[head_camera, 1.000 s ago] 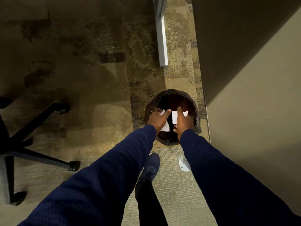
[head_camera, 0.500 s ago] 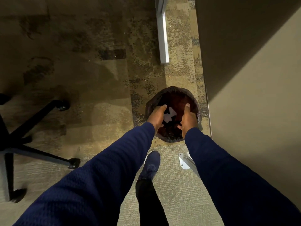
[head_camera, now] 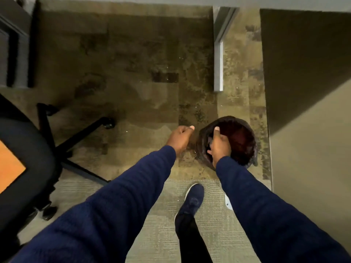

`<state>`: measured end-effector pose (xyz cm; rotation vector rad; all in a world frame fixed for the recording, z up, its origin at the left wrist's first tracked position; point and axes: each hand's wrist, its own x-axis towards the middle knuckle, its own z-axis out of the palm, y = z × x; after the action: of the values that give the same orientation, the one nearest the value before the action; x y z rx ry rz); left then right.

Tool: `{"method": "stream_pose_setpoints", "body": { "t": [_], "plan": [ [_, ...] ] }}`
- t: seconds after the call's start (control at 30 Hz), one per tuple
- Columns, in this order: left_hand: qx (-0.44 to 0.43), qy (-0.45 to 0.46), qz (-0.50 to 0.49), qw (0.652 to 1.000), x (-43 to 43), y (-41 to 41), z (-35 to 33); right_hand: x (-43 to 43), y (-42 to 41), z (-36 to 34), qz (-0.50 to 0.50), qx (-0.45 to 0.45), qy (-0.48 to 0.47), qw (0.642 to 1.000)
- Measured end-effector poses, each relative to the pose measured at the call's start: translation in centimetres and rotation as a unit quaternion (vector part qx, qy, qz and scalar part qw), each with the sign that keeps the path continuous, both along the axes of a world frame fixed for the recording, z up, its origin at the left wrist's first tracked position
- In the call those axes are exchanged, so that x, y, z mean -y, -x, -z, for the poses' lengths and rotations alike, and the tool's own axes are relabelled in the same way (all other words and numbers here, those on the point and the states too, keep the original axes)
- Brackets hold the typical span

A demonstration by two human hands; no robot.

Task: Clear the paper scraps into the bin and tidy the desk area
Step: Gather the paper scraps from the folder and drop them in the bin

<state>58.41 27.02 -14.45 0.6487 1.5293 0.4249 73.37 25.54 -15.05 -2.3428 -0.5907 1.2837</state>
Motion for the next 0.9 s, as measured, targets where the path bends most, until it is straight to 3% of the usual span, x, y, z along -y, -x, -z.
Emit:
{"method": "stream_pose_setpoints", "body": {
  "t": [0.17,0.53,0.9],
  "plan": [
    [-0.019,-0.029,-0.035,0.999,1.0,9.1,-2.8,-0.3,10.2,-3.8,-0.105,0.027,-0.033,0.993],
    [-0.099,-0.082,-0.106,0.986,5.2,28.6,-7.5,0.8,31.1,-8.3,-0.243,-0.022,-0.089,0.966],
    [-0.093,-0.115,-0.228,0.963,9.9,43.7,-12.0,3.1,48.8,-10.5,-0.340,-0.063,-0.147,0.927]
  ]
}}
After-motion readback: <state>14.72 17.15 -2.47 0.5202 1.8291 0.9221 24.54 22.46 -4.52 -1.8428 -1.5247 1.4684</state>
